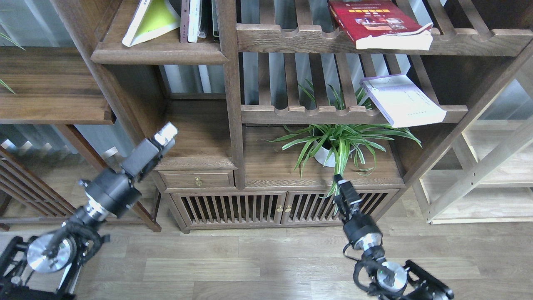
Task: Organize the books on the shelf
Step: 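Raise the right gripper toward the white book on the middle shelf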
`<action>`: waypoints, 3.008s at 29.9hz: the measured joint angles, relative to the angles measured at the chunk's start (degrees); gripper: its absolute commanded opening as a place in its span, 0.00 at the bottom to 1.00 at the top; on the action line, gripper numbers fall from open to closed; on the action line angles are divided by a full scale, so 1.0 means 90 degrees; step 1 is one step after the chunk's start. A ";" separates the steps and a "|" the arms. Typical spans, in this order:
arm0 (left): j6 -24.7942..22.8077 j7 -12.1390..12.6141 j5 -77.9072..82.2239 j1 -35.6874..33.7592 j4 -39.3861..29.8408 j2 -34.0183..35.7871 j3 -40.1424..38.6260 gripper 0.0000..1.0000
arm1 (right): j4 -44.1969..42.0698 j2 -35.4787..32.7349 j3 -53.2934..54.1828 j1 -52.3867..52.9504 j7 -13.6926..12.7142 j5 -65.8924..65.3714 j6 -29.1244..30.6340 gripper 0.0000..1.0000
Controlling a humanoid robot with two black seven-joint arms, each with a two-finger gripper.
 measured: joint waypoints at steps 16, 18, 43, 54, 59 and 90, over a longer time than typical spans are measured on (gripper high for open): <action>0.0000 0.0000 -0.0005 0.0102 0.0414 0.0028 -0.0078 0.99 | -0.0391 -0.0354 0.1525 0.0637 0.0077 0.0003 0.0000 0.99; 0.0000 0.0000 -0.0005 0.0102 0.0424 0.0035 -0.0078 0.99 | -0.0407 -0.0420 0.1567 0.0721 0.0078 0.0001 0.0000 0.99; 0.0000 0.0000 -0.0033 0.0102 0.0399 0.0183 -0.0153 0.99 | -0.0709 -0.0581 0.1637 0.1601 0.0089 0.0001 -0.0084 0.99; 0.0000 0.0000 -0.0034 0.0112 0.0307 0.0194 -0.0162 0.99 | -0.0814 -0.0526 0.1552 0.1799 0.0079 -0.0010 -0.0559 0.99; 0.0000 0.0000 -0.0034 0.0211 0.0305 0.0220 -0.0217 0.99 | -0.0982 -0.0530 0.1551 0.2028 0.0086 -0.0011 -0.0924 0.99; 0.0000 0.0000 -0.0034 0.0295 0.0258 0.0235 -0.0316 0.99 | -0.1901 -0.0544 0.1551 0.2700 0.0078 -0.0009 -0.1481 0.65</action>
